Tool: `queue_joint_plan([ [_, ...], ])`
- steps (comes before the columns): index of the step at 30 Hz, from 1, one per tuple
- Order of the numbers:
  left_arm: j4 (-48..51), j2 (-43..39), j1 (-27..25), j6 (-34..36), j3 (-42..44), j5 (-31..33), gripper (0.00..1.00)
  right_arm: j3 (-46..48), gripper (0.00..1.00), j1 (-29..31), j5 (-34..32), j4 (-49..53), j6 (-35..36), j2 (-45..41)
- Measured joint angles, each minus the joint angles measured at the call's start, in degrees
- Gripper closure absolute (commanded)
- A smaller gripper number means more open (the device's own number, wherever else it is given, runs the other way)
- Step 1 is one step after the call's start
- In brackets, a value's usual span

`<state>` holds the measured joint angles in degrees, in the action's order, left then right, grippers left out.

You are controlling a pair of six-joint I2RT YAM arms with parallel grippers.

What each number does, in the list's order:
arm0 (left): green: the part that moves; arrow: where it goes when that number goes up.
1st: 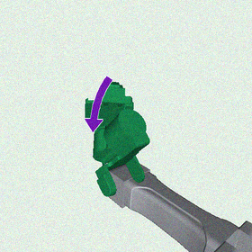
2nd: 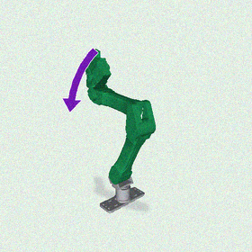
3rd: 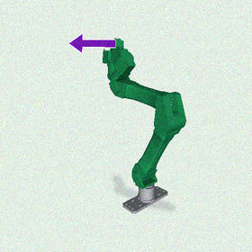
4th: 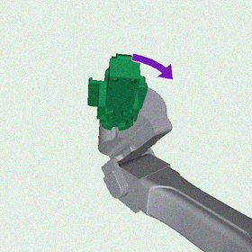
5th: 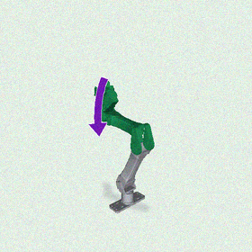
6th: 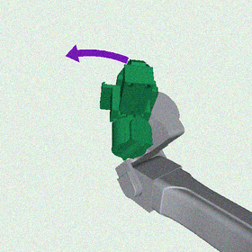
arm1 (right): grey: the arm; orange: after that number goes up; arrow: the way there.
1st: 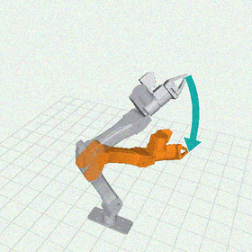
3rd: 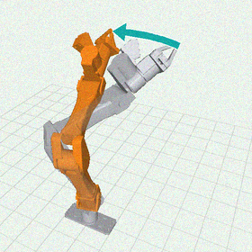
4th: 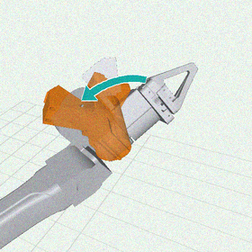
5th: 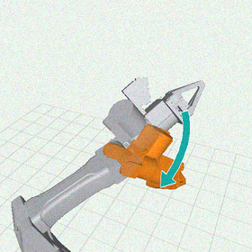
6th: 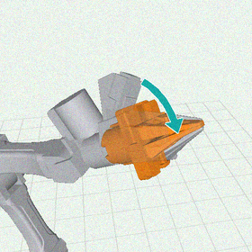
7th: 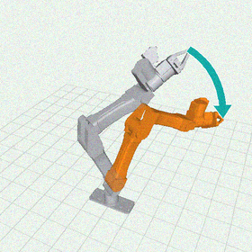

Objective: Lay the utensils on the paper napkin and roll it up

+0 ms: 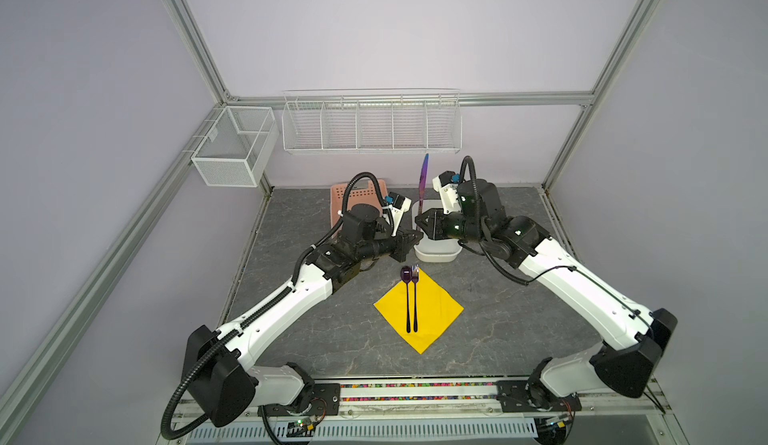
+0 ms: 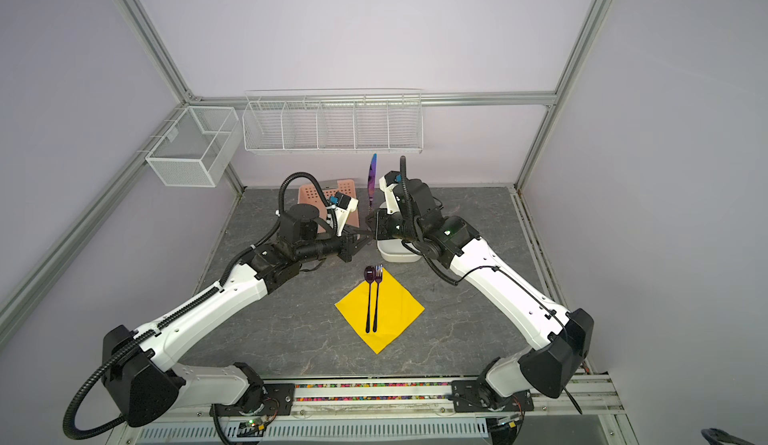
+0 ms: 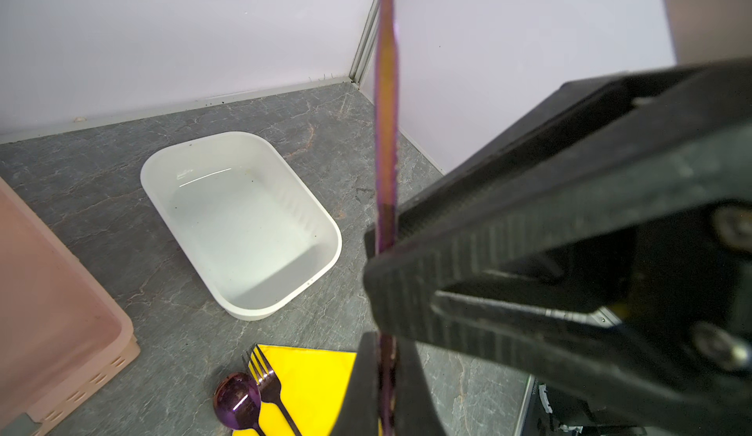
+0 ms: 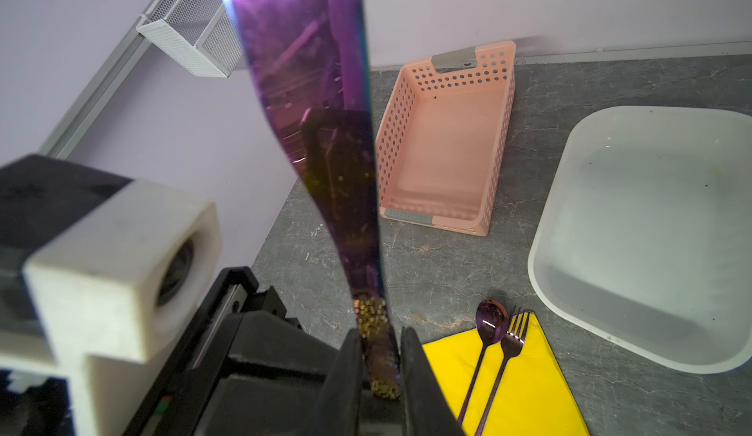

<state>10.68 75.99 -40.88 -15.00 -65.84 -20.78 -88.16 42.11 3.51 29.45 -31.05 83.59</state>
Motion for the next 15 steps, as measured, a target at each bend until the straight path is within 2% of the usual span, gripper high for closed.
queue_joint_plan([
  [3, -0.02, 0.00, 0.00, -0.35, 0.00, -0.02, 1.00, -0.02, 0.76, 0.09, -0.28, 0.04, -0.15, 0.00],
  [15, -0.04, 0.00, 0.00, -0.76, 0.00, 0.02, 1.00, -0.68, 0.76, 0.26, -1.11, 0.07, -0.63, 0.61],
])
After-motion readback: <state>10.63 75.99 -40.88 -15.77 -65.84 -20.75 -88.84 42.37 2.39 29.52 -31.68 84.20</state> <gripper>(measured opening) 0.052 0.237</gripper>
